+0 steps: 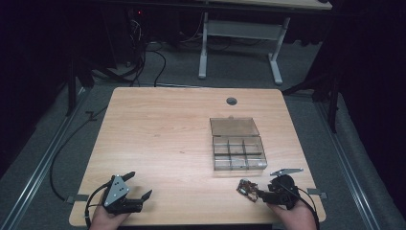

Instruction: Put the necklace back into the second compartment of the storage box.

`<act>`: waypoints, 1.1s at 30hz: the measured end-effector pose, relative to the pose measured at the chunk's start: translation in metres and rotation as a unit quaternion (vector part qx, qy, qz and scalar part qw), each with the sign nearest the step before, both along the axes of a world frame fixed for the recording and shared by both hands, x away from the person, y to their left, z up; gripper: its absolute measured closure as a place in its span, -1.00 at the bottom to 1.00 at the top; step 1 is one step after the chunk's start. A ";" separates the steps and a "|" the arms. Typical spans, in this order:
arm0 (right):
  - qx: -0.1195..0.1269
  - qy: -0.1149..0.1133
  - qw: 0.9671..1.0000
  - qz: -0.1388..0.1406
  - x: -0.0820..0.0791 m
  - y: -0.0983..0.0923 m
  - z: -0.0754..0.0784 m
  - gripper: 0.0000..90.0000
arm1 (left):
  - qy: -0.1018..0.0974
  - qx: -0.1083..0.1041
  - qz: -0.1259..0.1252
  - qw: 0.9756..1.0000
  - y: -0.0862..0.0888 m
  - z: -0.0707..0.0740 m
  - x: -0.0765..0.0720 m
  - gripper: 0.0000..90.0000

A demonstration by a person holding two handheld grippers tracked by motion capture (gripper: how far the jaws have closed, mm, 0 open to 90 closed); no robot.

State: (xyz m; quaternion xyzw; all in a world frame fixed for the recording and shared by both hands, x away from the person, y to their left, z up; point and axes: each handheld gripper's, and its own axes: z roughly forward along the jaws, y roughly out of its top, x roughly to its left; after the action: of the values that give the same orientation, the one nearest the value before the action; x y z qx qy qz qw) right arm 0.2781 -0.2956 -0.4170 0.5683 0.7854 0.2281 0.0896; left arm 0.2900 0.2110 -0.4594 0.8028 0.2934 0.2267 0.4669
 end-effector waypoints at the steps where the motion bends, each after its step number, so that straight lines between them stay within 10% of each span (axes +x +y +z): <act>1: -0.002 0.003 1.000 0.002 0.000 0.001 0.001 -0.01 | 0.000 0.001 0.000 1.000 0.000 0.000 0.000 -0.73; 33: -0.039 0.072 0.995 0.065 0.016 0.021 0.003 -0.56 | 0.000 0.002 -0.002 1.000 -0.001 0.000 0.000 -0.73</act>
State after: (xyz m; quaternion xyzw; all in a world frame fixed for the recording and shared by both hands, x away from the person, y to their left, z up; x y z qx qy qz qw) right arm 0.2944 -0.2743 -0.4135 0.5273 0.8333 0.1609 0.0399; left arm 0.2902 0.2105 -0.4595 0.8042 0.2915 0.2260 0.4660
